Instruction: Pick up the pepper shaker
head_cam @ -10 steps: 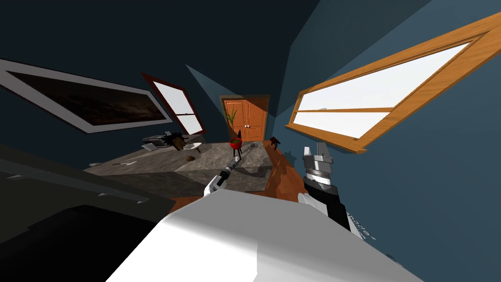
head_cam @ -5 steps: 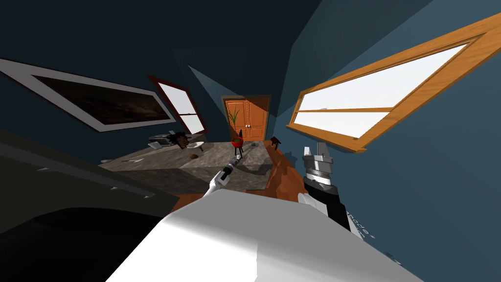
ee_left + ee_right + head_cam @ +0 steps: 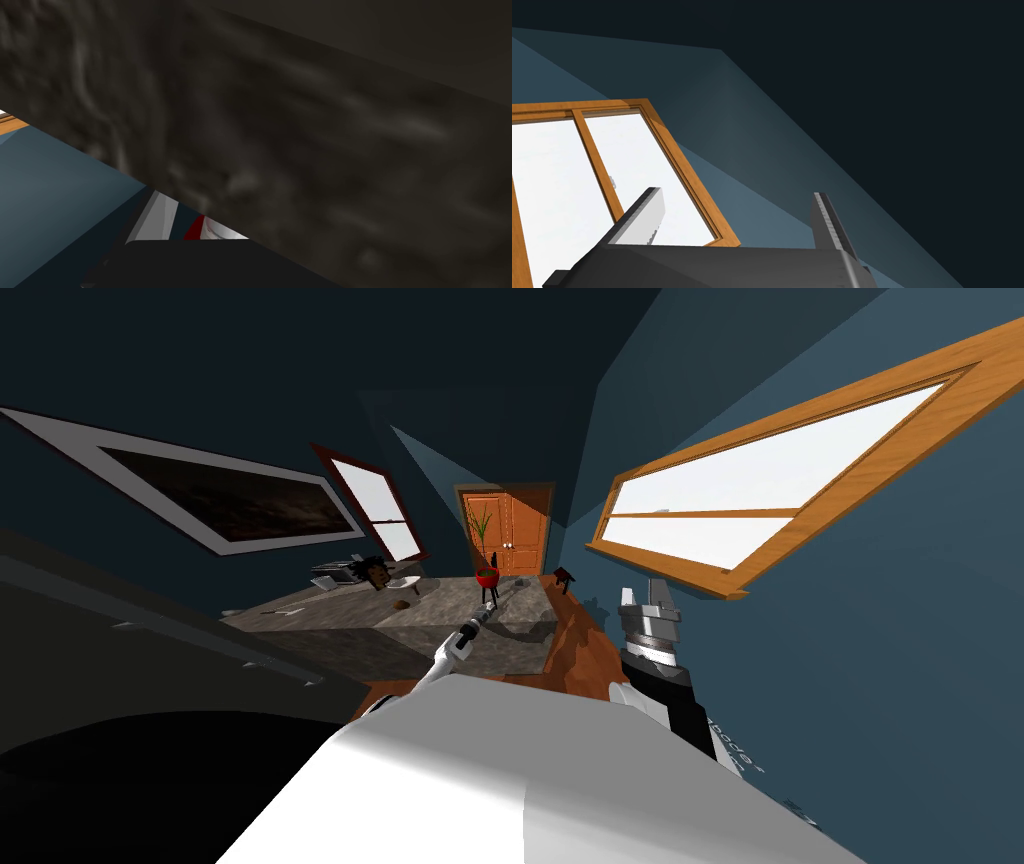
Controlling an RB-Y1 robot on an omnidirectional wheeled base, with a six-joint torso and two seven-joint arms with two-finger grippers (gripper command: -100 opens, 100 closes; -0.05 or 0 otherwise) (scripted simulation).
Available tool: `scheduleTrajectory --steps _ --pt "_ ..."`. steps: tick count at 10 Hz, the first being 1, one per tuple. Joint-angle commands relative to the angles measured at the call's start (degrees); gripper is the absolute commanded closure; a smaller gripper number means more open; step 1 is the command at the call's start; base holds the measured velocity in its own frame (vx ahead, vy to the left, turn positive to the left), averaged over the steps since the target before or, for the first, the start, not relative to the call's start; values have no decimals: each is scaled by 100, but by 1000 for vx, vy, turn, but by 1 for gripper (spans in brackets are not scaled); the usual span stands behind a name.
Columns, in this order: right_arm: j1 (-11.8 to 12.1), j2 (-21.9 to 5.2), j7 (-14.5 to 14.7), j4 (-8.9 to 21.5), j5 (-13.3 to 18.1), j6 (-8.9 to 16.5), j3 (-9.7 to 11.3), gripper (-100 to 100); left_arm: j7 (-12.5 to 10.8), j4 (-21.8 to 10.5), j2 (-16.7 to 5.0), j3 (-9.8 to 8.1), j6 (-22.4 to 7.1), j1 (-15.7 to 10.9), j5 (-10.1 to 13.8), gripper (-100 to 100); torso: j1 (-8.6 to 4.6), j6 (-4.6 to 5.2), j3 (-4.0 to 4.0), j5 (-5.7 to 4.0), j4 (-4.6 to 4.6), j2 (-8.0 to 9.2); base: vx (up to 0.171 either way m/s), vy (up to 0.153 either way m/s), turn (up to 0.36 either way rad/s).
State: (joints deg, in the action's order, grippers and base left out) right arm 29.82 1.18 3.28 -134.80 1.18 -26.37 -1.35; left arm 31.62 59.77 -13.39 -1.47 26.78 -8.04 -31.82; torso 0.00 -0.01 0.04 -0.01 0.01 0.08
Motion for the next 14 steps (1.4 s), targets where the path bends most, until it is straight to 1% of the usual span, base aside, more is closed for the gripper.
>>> scheduleTrajectory --steps 1,3,4,5,6,7,8,9,10,11,12,13,14 --pt "0 0 0 0 0 0 0 0 56 -286 70 -73 97 -286 -42 -100 0 0 0 0 0 0 -56 4 62" --pt "-1 0 0 0 0 0 0 0 56 -490 70 -73 97 -538 -42 -100 1 0 9 0 4 16 -51 3 23" --pt "0 0 0 0 0 0 0 0 56 -669 70 -73 97 -558 -42 -100 0 1 5 0 2 7 -5 1 -10" --pt "0 0 0 0 0 0 0 0 95 -914 130 -137 179 -846 -84 -100 1 0 -1 0 0 -1 -64 2 77" --pt "0 0 0 0 0 0 0 0 95 -1063 130 -137 179 -990 -84 -100 1 -1 6 0 2 13 -72 5 40" --pt "-1 0 0 0 0 0 0 0 95 -1114 130 -137 179 -1082 -84 -100 1 1 10 0 4 17 -29 7 -10" --pt "0 0 0 0 0 0 0 0 95 -1255 130 -137 179 -1082 -84 -100 2 1 5 0 2 8 0 0 0" --pt "0 0 0 0 0 0 0 0 135 -1466 189 -200 260 -1352 -127 -100 2 0 -1 0 -1 -1 -47 20 82" --pt "0 0 0 0 0 0 0 0 135 -1665 189 -200 260 -1514 -127 -100 7 -2 4 1 1 7 -79 7 38" --pt "-1 0 0 0 0 0 0 0 175 -1991 249 -264 342 -1766 -169 -100 2 1 9 1 3 17 -107 2 52" --pt "-1 0 0 0 0 0 0 0 175 -2260 249 -264 342 -1976 -169 -100 0 0 16 0 5 29 -84 3 38" --pt "-1 0 0 0 0 0 0 0 175 -2348 249 -264 342 -2081 -169 -100 0 0 15 0 6 26 -29 2 0" --pt "0 0 0 0 0 0 0 0 175 -2412 249 -264 342 -2130 -169 -100 -1 1 7 -1 3 11 0 0 0"
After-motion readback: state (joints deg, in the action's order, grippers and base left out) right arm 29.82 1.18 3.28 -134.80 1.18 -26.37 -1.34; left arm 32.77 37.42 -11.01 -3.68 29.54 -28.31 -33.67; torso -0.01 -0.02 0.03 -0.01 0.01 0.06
